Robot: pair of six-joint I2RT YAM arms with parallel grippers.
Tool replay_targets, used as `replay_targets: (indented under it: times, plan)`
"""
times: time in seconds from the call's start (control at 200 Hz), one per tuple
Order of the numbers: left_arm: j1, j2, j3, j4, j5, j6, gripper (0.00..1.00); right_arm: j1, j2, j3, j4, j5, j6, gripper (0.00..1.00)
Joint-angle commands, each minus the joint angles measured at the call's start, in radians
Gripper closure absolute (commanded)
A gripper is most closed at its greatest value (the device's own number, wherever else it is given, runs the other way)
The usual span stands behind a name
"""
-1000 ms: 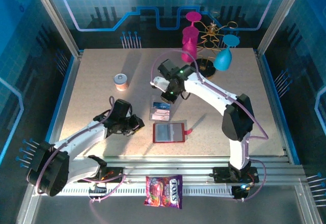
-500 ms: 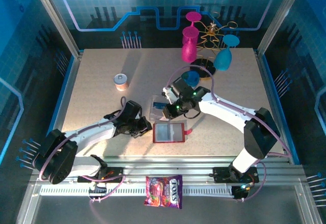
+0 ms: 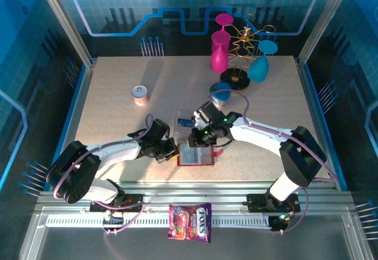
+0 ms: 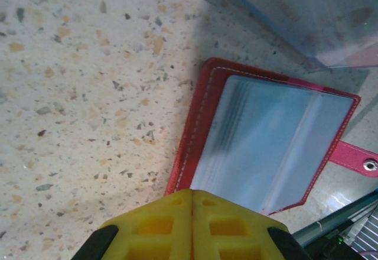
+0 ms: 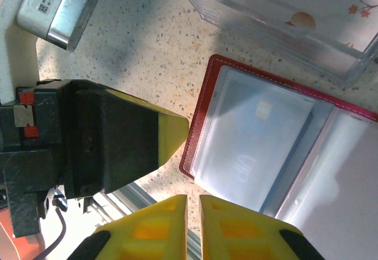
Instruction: Take the credit cards out of the card holder
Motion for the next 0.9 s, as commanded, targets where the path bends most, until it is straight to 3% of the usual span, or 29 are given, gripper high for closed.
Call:
replay_targets:
  times: [0.0,0.51,0.896]
  plan:
    - [-0.007,0.032,0.011,-0.01,0.017,0.019,0.93,0.023,0.031,-0.015,0.041,-0.031,0.054,0.84]
    - [-0.006,0.063,0.015,0.0,0.025,0.018,0.93,0.047,0.126,-0.007,0.031,-0.031,0.074,0.82]
    - [-0.006,0.057,0.021,-0.034,0.004,0.023,0.93,0.05,0.176,0.003,0.021,-0.04,0.069,0.74]
